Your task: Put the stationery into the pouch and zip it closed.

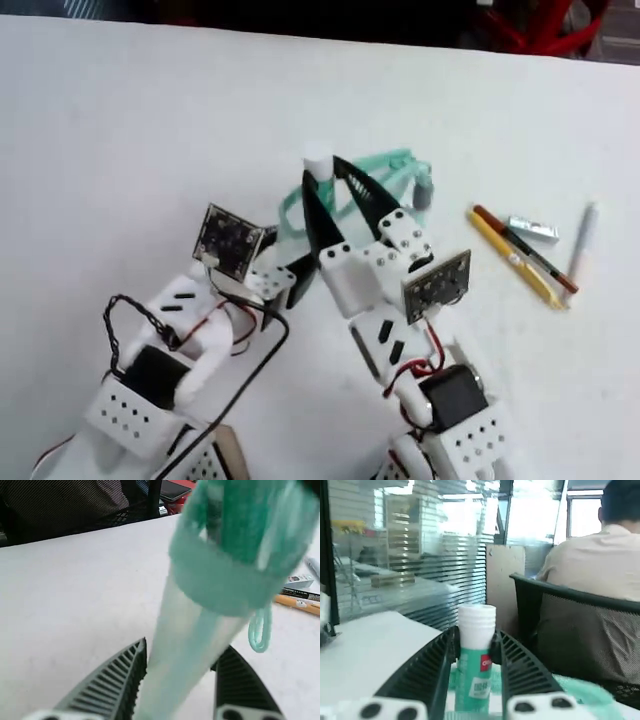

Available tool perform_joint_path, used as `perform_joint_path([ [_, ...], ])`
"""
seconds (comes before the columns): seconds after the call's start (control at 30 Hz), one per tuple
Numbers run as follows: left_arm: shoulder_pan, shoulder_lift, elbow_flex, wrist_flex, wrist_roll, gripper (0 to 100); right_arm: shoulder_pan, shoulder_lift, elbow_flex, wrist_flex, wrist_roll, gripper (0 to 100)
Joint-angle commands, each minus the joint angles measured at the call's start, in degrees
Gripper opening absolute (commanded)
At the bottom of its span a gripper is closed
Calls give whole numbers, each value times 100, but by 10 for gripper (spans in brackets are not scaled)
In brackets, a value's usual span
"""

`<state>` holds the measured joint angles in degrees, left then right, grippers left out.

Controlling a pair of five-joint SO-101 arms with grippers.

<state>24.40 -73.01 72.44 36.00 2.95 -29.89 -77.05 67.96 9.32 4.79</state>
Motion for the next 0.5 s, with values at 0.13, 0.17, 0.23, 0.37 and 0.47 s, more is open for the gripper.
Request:
perform_joint_path([
  [0.13, -48, -31, -554, -114, 62, 210, 295, 673, -26, -945, 18, 18],
  [0.17, -48, -31, -554, -114, 62, 210, 277, 743, -26, -927, 18, 18],
  [0.23, -48, -31, -527, -123, 62, 210, 259, 866, -18, -769, 18, 18],
  [0.37, -48, -4, -519, -141, 62, 210, 242, 760, -70, -409, 9, 20],
  [0.47, -57, -4, -519, -141, 53, 210, 57, 558, -290, 163, 18, 32],
])
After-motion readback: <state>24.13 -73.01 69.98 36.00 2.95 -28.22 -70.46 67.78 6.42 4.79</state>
